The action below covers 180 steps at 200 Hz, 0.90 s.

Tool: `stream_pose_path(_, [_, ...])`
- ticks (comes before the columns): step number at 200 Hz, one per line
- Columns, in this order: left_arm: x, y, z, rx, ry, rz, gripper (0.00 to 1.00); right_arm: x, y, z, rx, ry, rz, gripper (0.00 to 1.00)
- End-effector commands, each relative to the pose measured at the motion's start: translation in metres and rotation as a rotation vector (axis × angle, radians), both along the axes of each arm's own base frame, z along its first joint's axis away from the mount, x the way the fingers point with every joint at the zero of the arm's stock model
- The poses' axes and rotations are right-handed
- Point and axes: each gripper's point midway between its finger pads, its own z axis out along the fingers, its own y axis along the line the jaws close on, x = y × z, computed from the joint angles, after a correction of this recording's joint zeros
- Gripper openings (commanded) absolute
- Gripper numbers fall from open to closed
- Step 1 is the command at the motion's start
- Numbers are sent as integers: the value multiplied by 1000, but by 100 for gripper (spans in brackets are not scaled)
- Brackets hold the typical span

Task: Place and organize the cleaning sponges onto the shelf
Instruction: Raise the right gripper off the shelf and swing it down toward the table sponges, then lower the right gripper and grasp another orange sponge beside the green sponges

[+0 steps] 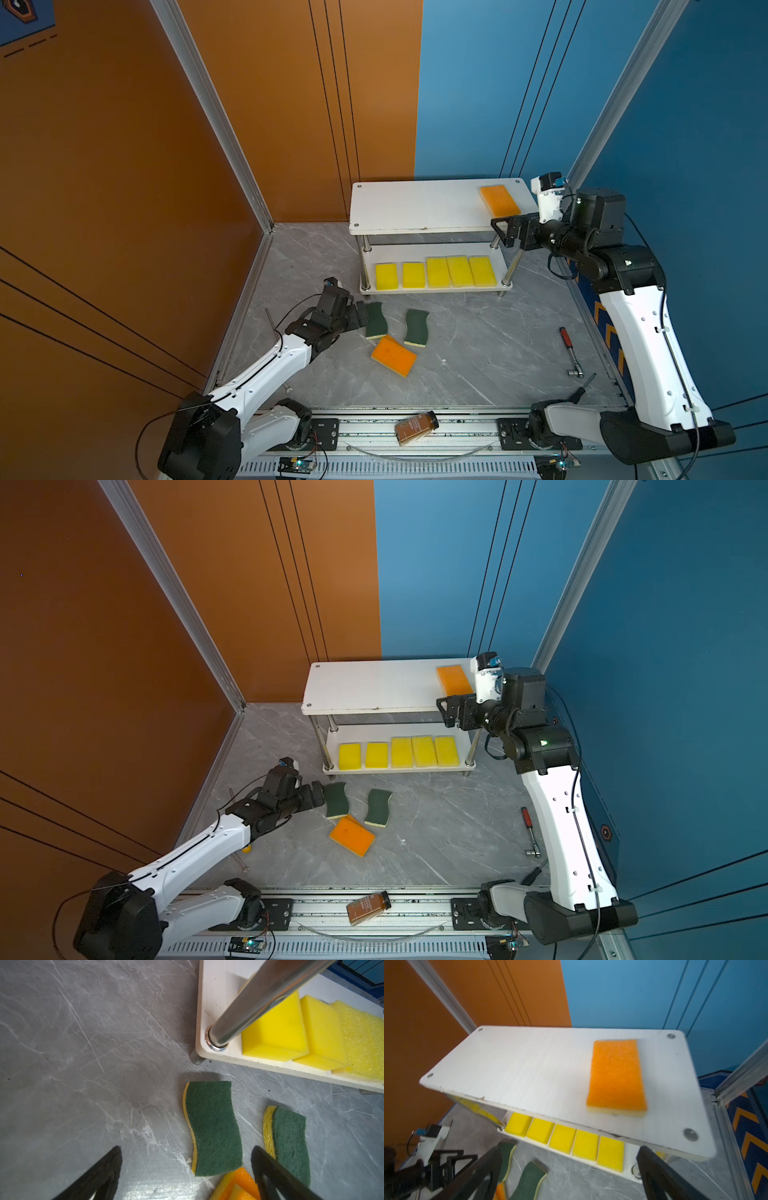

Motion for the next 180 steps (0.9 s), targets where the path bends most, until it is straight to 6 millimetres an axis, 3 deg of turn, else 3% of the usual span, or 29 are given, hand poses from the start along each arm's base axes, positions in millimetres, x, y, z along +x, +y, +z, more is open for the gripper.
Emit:
stream_pose_path(1, [1, -1, 3, -12, 3, -8, 98, -38, 31, -42, -163, 123, 128, 100])
stream_pose_path(42, [-5, 7, 0, 0, 11, 15, 98, -77, 92, -121, -409, 188, 275, 100])
stream_pose_path(65, [-9, 14, -1, 0, 13, 33, 98, -94, 121, -159, -436, 239, 349, 100])
stream_pose_path(122, [-18, 26, -7, -54, 35, 73, 98, -126, 194, -223, -441, 288, 516, 100])
stream_pose_path(180, [-27, 37, -7, -66, 43, 104, 98, -137, 230, -281, -469, 375, 557, 100])
